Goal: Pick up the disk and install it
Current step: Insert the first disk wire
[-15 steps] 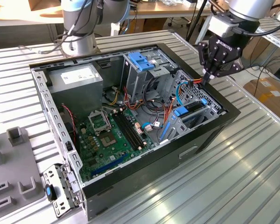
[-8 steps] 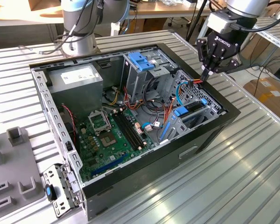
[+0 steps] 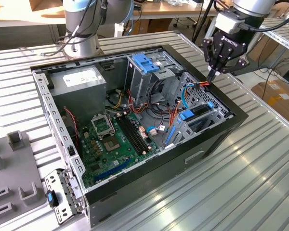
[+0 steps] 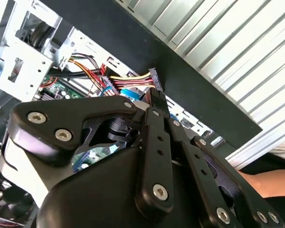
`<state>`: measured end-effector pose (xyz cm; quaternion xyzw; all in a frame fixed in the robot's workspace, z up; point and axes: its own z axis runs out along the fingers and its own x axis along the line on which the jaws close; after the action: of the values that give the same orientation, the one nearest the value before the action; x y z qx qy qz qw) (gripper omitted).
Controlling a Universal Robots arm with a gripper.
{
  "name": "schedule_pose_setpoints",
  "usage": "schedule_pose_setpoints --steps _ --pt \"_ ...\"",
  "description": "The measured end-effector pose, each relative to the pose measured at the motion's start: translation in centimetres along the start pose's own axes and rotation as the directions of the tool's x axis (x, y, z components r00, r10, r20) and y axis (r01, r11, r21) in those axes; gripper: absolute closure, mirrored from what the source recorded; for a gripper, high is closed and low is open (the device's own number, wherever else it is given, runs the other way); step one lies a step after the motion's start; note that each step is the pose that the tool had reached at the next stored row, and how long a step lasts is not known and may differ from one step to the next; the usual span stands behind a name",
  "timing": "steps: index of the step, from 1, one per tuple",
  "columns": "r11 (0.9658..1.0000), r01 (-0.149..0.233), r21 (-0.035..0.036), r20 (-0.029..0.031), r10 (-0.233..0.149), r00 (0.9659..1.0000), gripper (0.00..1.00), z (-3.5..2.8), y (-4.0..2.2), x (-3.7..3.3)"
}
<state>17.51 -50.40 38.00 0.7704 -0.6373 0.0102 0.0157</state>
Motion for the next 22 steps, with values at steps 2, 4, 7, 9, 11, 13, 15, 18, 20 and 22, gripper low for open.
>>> schedule_pose_setpoints --steps 2,4,7,9,11,13,15,18,20,22 --pt "0.9987 0.052 0.0018 -0.0006 -0.052 0.9987 0.89 0.03 0.0 0.0" --pt "0.9952 0.098 0.0034 -0.0015 -0.098 0.9952 0.89 0.06 -0.01 0.0" --pt "0.9879 0.155 0.0054 -0.0023 -0.155 0.9879 0.89 0.13 -0.11 0.01" --pt "0.9825 0.186 0.0064 -0.0028 -0.186 0.9825 0.89 0.16 -0.16 0.02" --pt "0.9723 0.234 0.008 -0.0035 -0.234 0.9723 0.89 0.19 -0.23 0.03" --pt "0.9626 0.271 0.0093 -0.0044 -0.271 0.9626 0.83 0.2 -0.28 0.04" --pt "0.9451 0.327 0.0111 -0.0056 -0.327 0.9452 0.83 0.23 -0.34 0.05" --pt "0.889 0.458 0.0151 -0.0092 -0.457 0.8892 0.75 0.27 -0.46 0.07" --pt "0.8687 0.495 0.0162 -0.0102 -0.495 0.8689 0.74 0.29 -0.48 0.08" --pt "0.8518 0.524 0.0172 -0.0111 -0.524 0.8519 0.74 0.31 -0.49 0.07"
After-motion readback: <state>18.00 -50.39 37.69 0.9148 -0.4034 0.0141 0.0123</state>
